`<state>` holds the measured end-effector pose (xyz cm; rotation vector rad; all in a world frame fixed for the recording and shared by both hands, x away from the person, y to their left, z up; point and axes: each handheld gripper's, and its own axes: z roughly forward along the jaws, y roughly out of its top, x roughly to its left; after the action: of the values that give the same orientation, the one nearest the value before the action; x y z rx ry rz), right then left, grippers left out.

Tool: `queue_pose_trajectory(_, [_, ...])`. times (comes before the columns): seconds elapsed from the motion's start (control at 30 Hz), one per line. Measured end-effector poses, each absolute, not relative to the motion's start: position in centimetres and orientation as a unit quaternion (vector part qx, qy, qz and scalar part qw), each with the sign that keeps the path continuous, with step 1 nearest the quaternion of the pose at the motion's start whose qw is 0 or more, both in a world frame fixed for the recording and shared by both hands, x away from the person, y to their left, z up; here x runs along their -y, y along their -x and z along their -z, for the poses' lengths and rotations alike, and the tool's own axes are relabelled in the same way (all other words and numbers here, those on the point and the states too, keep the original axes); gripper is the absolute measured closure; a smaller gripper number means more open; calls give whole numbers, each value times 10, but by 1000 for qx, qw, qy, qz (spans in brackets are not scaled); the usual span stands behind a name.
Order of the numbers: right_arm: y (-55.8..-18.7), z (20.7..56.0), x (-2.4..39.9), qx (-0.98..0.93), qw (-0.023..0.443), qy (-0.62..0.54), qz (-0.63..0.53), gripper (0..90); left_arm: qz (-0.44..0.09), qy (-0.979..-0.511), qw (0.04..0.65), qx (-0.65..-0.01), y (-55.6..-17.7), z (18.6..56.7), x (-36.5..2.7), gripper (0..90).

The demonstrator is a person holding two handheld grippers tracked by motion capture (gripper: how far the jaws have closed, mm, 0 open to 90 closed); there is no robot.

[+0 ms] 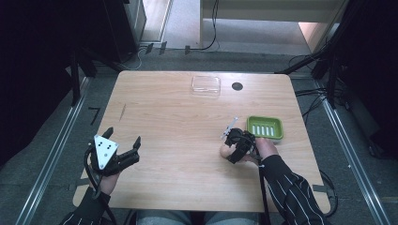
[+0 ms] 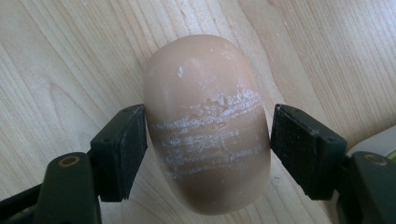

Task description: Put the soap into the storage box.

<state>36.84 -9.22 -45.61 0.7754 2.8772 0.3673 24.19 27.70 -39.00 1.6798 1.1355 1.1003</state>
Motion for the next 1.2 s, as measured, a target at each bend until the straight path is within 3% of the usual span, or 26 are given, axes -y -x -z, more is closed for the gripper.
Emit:
queue_pose_trajectory(0.73, [-368, 459, 88, -954, 74, -278, -91, 304, -437, -665, 406, -449, -241, 390, -277, 133])
queue_pose_trajectory(1.03, [-368, 460, 85, -959, 86, -257, -85, 250, -436, -665, 407, -448, -242, 390, -276, 132])
queue_pose_trajectory(1.1, [-371, 461, 84, -960, 81, -254, -83, 271, -437, -667, 406, -447, -241, 390, -277, 132])
queue_pose_trajectory(1.13, [-371, 462, 83, -961, 77, -252, -85, 322, -437, -666, 407, -447, -241, 390, -277, 132])
queue_pose_trajectory(1.2, [-372, 462, 83, -962, 79, -247, -83, 325, -438, -665, 407, -448, -241, 390, -277, 132])
